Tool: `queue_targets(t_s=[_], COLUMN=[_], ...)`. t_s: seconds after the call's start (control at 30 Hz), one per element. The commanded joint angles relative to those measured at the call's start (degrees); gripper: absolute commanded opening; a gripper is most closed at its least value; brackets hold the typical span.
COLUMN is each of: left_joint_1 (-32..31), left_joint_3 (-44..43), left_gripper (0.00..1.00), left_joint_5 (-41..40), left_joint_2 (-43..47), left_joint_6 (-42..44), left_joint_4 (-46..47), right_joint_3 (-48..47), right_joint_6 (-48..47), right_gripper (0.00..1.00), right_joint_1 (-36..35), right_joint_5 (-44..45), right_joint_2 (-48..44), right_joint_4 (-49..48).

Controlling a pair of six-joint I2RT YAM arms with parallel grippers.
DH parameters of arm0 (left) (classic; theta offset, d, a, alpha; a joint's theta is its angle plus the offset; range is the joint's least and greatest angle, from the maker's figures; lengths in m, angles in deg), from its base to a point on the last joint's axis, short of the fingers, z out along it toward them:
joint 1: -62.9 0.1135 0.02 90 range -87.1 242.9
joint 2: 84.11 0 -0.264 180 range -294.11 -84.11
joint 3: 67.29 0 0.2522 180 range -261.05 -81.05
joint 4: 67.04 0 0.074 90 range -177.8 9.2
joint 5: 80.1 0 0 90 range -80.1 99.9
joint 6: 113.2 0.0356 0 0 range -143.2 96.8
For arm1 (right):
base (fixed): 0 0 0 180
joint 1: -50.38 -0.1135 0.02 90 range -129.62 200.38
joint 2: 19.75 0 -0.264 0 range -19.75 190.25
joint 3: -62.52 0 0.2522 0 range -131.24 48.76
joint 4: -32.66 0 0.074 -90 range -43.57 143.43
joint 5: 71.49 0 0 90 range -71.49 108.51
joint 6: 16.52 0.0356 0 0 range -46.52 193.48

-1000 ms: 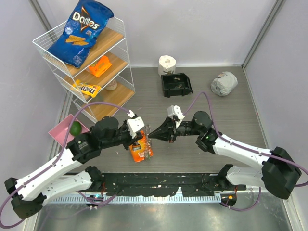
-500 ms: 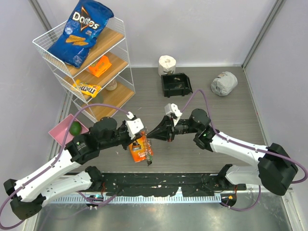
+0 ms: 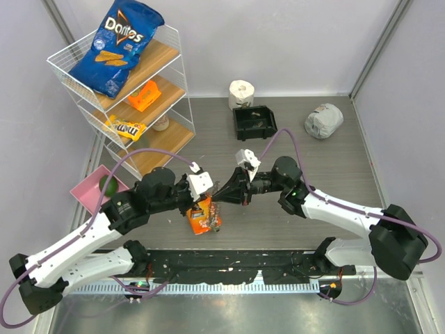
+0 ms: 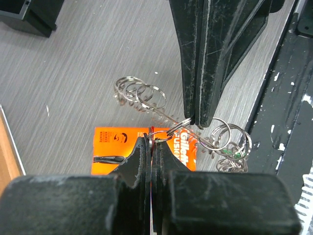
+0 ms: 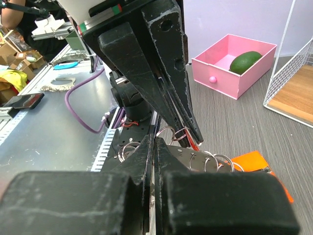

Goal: Remove the keys from the keyring

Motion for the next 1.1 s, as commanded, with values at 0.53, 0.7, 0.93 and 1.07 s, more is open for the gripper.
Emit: queue_targets(t_s=[0.53,0.7,0.93,1.07], left_joint_1=[1.1,1.1,0.9,0.9], left_joint_3=[1.6,2.8,4.1,6.0], left_gripper=[0.00,0.00,0.00,0.00], left_joint_5=[-15.0,-14.0,-13.7,-13.5], left_joint_2=[9.2,11.6,13.6,15.4], left_joint_6=[15.5,18.7,22.7,24.5], left_joint_4=[10.1,15.1,20.0,23.5], right_joint_3=[-8.2,-9.9,-11.3,-12.1], right_joint_6=[7.5,7.6,8.0,7.5], right_gripper=[0.05,0.05,0.05,0.05], right_joint_1=[-0.5,-0.6,-0.5,-0.6], right_joint_5=[-6.4,-6.6,-6.8,-6.5], right_joint_2=[5.2,7.0,8.5,9.2], right_joint_4=[-0.7,2.3,3.8,5.6])
